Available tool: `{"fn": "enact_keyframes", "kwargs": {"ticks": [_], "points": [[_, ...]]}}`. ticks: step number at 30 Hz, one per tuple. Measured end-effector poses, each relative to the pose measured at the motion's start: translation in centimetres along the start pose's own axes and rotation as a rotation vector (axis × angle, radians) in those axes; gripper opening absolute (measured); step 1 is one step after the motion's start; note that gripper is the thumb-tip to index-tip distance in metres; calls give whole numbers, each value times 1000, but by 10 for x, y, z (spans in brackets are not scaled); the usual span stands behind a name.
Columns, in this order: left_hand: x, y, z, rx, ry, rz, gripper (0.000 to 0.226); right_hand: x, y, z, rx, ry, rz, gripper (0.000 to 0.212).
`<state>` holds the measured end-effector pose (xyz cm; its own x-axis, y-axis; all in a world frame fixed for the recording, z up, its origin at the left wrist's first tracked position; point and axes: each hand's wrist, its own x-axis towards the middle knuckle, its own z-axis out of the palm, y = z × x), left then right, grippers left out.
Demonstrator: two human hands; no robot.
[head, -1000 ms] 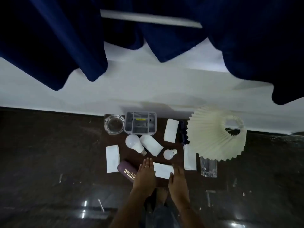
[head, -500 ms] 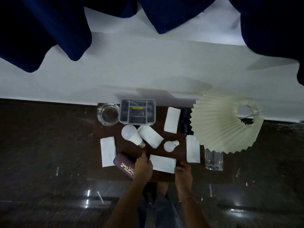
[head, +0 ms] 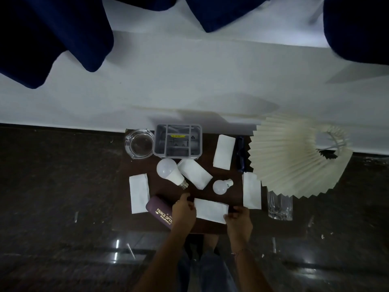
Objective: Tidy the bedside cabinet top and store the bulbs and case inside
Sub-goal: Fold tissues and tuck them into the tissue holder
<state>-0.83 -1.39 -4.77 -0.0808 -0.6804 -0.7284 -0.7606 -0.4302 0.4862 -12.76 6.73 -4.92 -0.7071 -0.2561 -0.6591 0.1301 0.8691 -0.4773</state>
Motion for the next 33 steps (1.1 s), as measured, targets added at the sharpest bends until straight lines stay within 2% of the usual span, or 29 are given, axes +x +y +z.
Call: {"fn": "enact_keyframes", "kwargs": {"ticks": [3, 6, 8, 11, 15, 17, 20, 23, 26, 29, 33], "points": [[-3, -1, -3, 25, -12, 1, 38, -3, -1, -10, -14, -32, -28, 28], [-9, 2, -10, 100, -30, 42, 36, -9, -9, -25, -68, -81, -161, 24], [-16, 8, -19, 183, -24, 132, 37, -15, -19, -33, -127, -128, -289, 26], [-28, 20, -35, 265, 9, 331, 50, -24, -38, -40, -214, -204, -488, 24], [-32, 41, -60, 309, -69, 511, 68, -40, -76, -45, -336, -331, -691, 22], [-31, 52, -73, 317, -101, 542, 65, -48, -100, -47, -364, -361, -785, 23], [-27, 67, -95, 351, -49, 575, 43, -57, -135, -46, -380, -401, -898, 26], [-21, 82, -118, 289, 88, 595, 27, -59, -166, -44, -313, -414, -972, 31], [-13, 97, -140, 192, 216, 609, 24, -46, -191, -43, -139, -363, -999, 47], [-3, 111, -157, 137, 250, 619, 25, -26, -210, -32, -217, -352, -963, 57], [13, 125, -169, 114, 250, 622, 26, -10, -228, -2, -386, -320, -998, 36]]}}
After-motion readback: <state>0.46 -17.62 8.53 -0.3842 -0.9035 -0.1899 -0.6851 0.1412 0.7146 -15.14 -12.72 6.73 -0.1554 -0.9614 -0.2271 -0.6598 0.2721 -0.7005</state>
